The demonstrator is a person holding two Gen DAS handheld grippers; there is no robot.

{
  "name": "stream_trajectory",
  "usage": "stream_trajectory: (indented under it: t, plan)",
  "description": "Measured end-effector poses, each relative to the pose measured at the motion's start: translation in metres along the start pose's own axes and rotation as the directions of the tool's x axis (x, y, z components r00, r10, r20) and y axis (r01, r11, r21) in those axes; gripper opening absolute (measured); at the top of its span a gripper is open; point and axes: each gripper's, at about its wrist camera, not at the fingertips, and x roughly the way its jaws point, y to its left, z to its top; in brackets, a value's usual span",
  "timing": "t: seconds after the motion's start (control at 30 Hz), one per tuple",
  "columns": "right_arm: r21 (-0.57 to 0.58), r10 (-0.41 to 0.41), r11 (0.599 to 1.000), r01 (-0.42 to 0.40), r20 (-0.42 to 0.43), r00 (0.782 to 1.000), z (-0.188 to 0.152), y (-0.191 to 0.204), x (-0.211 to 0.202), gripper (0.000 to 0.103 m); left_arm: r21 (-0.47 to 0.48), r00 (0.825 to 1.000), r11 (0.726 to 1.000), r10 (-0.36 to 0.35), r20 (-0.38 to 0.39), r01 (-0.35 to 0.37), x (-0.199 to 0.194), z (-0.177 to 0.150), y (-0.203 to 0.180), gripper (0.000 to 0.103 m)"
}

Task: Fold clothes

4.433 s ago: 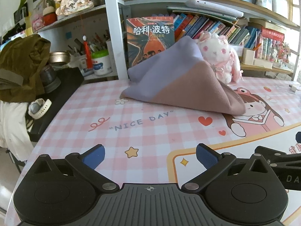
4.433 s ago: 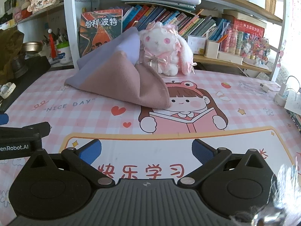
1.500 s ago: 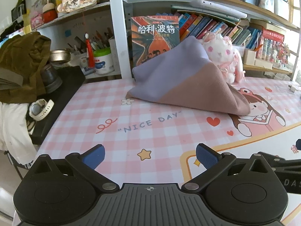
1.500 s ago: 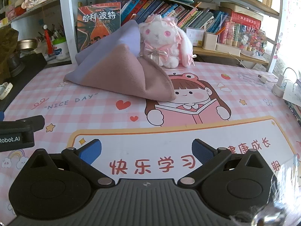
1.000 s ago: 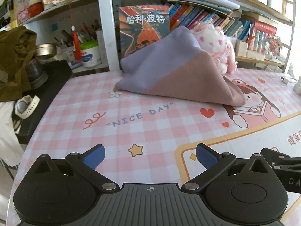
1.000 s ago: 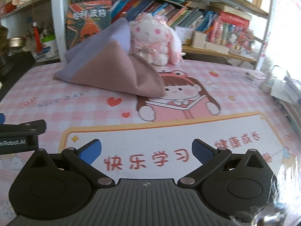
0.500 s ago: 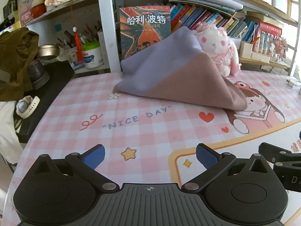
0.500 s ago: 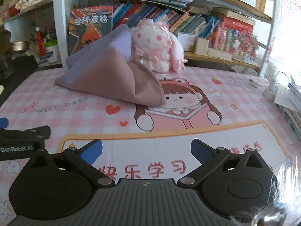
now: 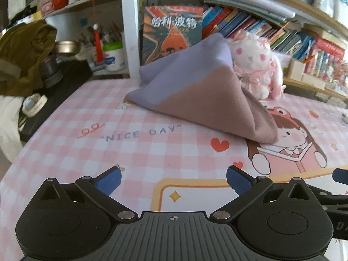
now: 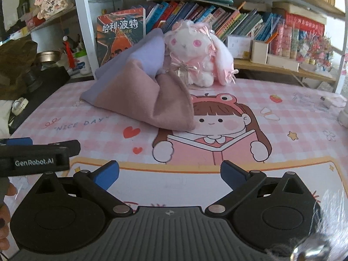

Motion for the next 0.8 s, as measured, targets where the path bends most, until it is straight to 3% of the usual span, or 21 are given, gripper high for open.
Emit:
stream_trajectory:
  t: [0.1,0.3,0.6,0.73,0.8]
  plan:
    - [0.017,0.036,0.999,-0.036,-0.021,0.999,0.000,-0.017,0.005,0.101,0.002,0.999,0.999,0.035,-0.021,-0.035,0.001,-0.002,-0.010,0.103]
    - [-0.009,0.097,0.995,-0.097,-0.018,0.995,0.002,-0.037,0.012,0.098,0.010,0.999,0.999,0.035,-0.031,-0.034,0.003,0.001,-0.028,0.103]
    - [-0.005,0.141,0.990,-0.141,-0.014,0.990,0.015,-0.057,0.022,0.061,0.082,0.997,0.994,0.073,0.036,-0.076,0.010,0.025,-0.049,0.103]
    - [-0.019,0.153,0.988,-0.153,0.006,0.988,0.021,-0.066,0.023,0.048,0.111,0.994,0.990,0.085,0.067,-0.092,0.013,0.036,-0.057,0.103]
    - [-0.024,0.164,0.986,-0.164,0.006,0.986,0.024,-0.069,0.026,0.046,0.126,0.992,0.987,0.091,0.082,-0.101,0.015,0.041,-0.061,0.103]
